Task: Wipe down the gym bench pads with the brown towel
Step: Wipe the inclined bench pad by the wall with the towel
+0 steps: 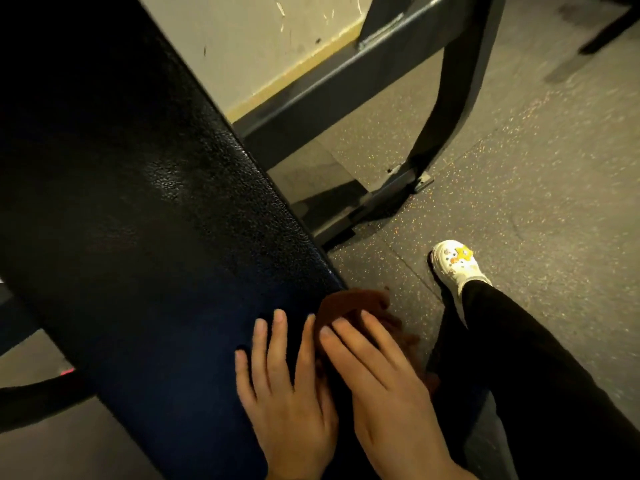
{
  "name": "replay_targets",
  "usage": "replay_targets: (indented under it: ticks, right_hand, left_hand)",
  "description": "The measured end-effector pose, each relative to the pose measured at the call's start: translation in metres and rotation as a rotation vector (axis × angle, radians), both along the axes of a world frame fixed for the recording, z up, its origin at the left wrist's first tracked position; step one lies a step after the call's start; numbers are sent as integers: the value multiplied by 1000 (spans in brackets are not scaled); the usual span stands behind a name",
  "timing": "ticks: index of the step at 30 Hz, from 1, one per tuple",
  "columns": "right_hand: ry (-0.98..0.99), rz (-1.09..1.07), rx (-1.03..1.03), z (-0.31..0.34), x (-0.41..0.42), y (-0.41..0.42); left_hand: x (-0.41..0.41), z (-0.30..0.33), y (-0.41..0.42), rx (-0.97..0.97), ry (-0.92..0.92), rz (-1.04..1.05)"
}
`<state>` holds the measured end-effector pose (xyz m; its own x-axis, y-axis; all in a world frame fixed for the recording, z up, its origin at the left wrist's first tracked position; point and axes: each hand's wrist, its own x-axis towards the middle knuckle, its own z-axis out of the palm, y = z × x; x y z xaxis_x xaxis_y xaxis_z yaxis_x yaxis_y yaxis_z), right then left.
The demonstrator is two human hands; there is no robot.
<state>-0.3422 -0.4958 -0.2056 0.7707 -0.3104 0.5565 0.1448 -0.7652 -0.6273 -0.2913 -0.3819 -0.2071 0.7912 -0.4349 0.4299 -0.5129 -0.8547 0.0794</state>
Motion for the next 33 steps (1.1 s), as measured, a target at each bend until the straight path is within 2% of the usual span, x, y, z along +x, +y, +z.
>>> replay_targets:
  ticks: [2, 4, 9, 13, 20, 23, 26, 33]
  right_hand:
    - [20, 104, -78, -1, 3, 6]
    - [69, 142, -158, -7, 2, 10]
    - [127, 152, -269, -2, 5, 12]
    - [166, 215, -290, 12, 5, 7]
    - [215, 383, -339, 43, 38, 3]
    - [266, 410, -342, 57, 55, 1]
    - [293, 408, -382, 61, 64, 1]
    - [236, 275, -146, 65, 75, -11]
  left_hand:
    - [-2, 7, 9, -120, 74, -39]
    - [-4, 14, 22, -149, 93, 12]
    - [6, 29, 57, -62, 59, 191]
    - [17, 29, 64, 20, 76, 177]
    - [16, 29, 67, 2, 110, 136]
    - [14, 28, 60, -61, 133, 156]
    - [13, 24, 43, -204, 119, 219]
    - [10, 21, 32, -364, 33, 212]
